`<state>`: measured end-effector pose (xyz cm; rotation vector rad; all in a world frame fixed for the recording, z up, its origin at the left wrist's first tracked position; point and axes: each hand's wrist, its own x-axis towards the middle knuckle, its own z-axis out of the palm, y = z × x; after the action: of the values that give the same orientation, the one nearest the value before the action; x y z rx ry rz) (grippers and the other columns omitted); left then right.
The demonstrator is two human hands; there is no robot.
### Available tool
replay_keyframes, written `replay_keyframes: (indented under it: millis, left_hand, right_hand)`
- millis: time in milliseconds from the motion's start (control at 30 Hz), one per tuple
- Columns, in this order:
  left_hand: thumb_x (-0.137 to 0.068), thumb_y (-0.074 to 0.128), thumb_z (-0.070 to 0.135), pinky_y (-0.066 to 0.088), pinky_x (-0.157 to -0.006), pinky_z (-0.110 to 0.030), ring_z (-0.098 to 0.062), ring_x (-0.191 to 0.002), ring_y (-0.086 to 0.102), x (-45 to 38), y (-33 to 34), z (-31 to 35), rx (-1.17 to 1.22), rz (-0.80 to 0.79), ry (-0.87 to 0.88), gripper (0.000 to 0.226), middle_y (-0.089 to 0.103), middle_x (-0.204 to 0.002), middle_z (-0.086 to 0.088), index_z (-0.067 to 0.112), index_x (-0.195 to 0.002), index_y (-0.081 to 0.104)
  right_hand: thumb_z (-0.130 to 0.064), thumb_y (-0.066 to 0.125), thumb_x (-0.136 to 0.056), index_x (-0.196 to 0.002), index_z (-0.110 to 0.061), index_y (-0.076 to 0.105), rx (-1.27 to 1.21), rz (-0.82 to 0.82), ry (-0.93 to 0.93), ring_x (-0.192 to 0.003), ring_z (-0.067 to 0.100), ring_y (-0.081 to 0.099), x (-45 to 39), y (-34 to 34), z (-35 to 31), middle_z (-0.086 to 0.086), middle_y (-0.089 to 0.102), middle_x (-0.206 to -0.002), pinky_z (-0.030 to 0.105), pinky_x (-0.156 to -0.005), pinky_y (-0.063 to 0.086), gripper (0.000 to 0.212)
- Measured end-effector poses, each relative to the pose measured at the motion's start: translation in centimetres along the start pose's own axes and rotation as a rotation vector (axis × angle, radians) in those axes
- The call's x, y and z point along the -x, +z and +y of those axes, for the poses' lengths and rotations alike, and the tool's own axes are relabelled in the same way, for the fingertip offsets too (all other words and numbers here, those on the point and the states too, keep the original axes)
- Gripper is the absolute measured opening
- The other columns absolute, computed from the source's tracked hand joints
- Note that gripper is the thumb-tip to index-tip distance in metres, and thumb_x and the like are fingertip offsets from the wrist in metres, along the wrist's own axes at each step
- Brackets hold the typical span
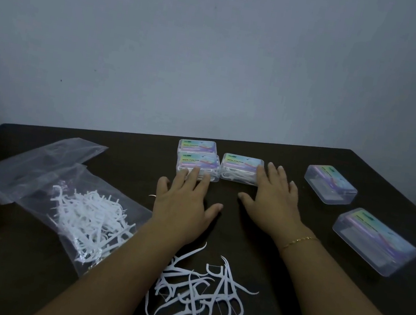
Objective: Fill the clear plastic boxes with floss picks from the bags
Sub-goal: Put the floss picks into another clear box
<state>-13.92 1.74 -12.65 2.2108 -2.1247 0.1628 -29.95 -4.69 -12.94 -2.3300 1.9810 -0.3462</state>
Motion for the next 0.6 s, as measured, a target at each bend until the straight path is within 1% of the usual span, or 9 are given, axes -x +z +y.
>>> replay_keyframes:
  millis: [133, 300, 367, 433, 500, 533, 600]
  left_hand:
    - [-0.093, 0.023, 0.065, 0.016, -0.112, -0.047, -0.021, -0.147, 0.002, 0.2, 0.0, 0.3, -0.008, 0.013, 0.020, 0.070, 0.003, -0.161, 0.000, 0.029, -0.151, 0.009]
    - [-0.092, 0.024, 0.066, 0.016, -0.112, -0.047, -0.021, -0.146, 0.003, 0.4, -0.3, 0.4, -0.016, -0.010, 0.035, 0.070, 0.004, -0.161, 0.000, 0.031, -0.151, 0.011]
    - [-0.092, 0.024, 0.066, 0.016, -0.112, -0.047, -0.020, -0.146, 0.003, 0.5, -0.4, 0.4, -0.017, -0.010, 0.040, 0.069, 0.005, -0.160, 0.000, 0.031, -0.151, 0.013]
    - [-0.092, 0.025, 0.066, 0.015, -0.112, -0.046, -0.019, -0.146, 0.003, 0.7, -0.4, 0.4, -0.010, -0.008, 0.046, 0.068, 0.005, -0.160, 0.001, 0.031, -0.151, 0.014]
    - [-0.092, 0.026, 0.066, 0.015, -0.111, -0.046, -0.019, -0.146, 0.003, 0.8, -0.3, 0.3, -0.001, 0.004, 0.056, 0.068, 0.006, -0.160, 0.001, 0.032, -0.150, 0.016]
    - [-0.092, 0.026, 0.066, 0.015, -0.111, -0.046, -0.018, -0.145, 0.003, 0.8, -0.3, 0.3, 0.003, 0.014, 0.061, 0.067, 0.006, -0.160, 0.002, 0.032, -0.150, 0.017]
    - [-0.092, 0.026, 0.066, 0.015, -0.111, -0.046, -0.018, -0.145, 0.004, 0.8, -0.2, 0.3, 0.010, 0.026, 0.069, 0.067, 0.007, -0.160, 0.002, 0.033, -0.150, 0.018]
  right_hand:
    - [-0.056, 0.048, -0.090, -0.151, -0.019, 0.005, 0.042, 0.033, 0.193, -0.146, 0.029, -0.006, -0.3, -0.4, 1.5, 0.010, -0.002, -0.159, 0.050, -0.116, 0.004, 0.084]
    - [-0.049, 0.050, -0.090, -0.151, -0.013, 0.007, 0.086, 0.075, 0.349, -0.146, 0.033, -0.003, -0.5, -1.2, 3.4, 0.016, 0.001, -0.158, 0.051, -0.115, 0.000, 0.082]
    - [-0.049, 0.049, -0.090, -0.151, -0.013, 0.008, 0.091, 0.054, 0.397, -0.145, 0.033, 0.000, -0.6, -1.5, 3.9, 0.016, 0.006, -0.158, 0.056, -0.113, -0.003, 0.083]
    - [-0.050, 0.051, -0.088, -0.150, -0.014, 0.011, 0.093, 0.042, 0.421, -0.145, 0.033, 0.007, -0.5, -1.7, 3.9, 0.015, 0.015, -0.156, 0.062, -0.110, -0.006, 0.082]
    - [-0.047, 0.055, -0.085, -0.148, -0.017, 0.018, 0.111, 0.097, 0.408, -0.140, 0.034, 0.020, -0.3, -1.9, 3.6, 0.015, 0.029, -0.149, 0.065, -0.108, -0.005, 0.079]
    - [-0.045, 0.057, -0.084, -0.148, -0.019, 0.020, 0.121, 0.127, 0.398, -0.138, 0.034, 0.024, -0.2, -2.1, 3.5, 0.015, 0.033, -0.146, 0.065, -0.109, -0.004, 0.078]
    - [-0.044, 0.060, -0.083, -0.148, -0.020, 0.018, 0.136, 0.145, 0.395, -0.140, 0.034, 0.020, -0.3, -2.3, 3.3, 0.015, 0.028, -0.149, 0.064, -0.109, -0.003, 0.081]
